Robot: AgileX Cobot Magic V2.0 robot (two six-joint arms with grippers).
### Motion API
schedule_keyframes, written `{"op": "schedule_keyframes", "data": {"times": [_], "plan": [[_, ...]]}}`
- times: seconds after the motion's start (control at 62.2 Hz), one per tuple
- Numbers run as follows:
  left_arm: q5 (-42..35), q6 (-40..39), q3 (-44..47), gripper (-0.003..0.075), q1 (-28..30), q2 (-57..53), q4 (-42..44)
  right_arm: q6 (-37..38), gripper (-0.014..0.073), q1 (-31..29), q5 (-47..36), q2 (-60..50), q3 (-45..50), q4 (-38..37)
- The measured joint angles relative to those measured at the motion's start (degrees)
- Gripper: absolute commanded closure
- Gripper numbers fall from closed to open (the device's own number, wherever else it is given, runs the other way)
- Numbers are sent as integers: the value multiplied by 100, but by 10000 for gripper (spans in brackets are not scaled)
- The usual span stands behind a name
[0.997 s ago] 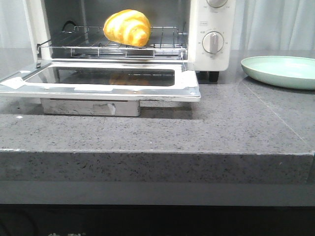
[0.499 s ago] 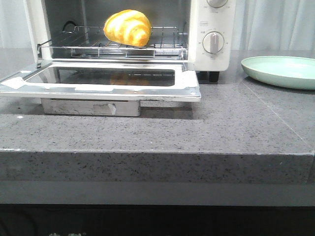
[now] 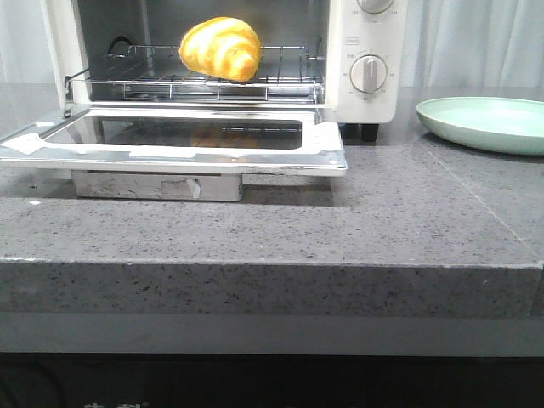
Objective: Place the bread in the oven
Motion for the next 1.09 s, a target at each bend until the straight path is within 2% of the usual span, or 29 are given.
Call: {"op": "schedule_keyframes", "data": {"times": [0.177, 0.386, 1.094], "plan": [[0, 0, 0, 738, 0, 0, 0, -504, 662, -64, -125, 0, 0, 195], [0, 0, 0, 738, 0, 0, 0, -504, 662, -409, -158, 0, 0, 206], [0, 0, 0, 738, 0, 0, 0, -220, 662, -409, -204, 0, 0, 206]]}}
